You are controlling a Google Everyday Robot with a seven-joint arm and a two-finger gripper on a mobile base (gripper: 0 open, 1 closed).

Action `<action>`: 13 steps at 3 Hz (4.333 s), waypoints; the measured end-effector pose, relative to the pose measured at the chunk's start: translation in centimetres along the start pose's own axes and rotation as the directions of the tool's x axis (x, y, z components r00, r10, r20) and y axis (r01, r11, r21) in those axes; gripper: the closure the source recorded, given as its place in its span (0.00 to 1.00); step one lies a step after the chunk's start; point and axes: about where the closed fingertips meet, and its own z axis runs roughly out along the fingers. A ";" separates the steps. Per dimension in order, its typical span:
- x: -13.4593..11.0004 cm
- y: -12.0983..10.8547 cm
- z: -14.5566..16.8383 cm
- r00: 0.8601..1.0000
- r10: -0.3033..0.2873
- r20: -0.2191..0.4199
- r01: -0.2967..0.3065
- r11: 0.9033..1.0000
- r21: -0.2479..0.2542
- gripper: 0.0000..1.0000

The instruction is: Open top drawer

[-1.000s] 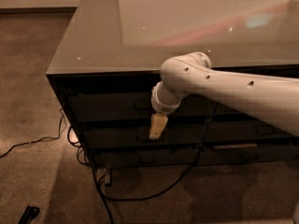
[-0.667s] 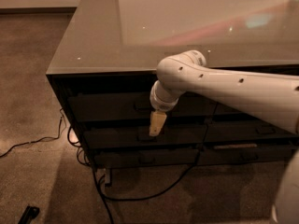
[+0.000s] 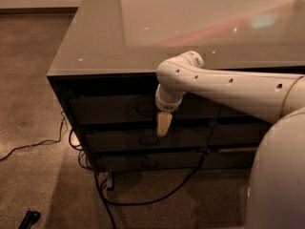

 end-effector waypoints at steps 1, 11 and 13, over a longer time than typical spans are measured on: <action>0.7 0.4 0.5 0.999 -0.015 -0.029 0.014 1.000 -0.018 0.19; 2.1 7.2 -2.0 0.989 -0.095 -0.112 0.089 0.994 -0.063 0.00; 4.8 12.3 -2.9 0.974 -0.100 -0.205 0.083 0.992 -0.092 0.42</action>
Offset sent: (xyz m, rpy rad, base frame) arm -0.0455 -0.0266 0.0117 -0.0538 0.0592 0.0304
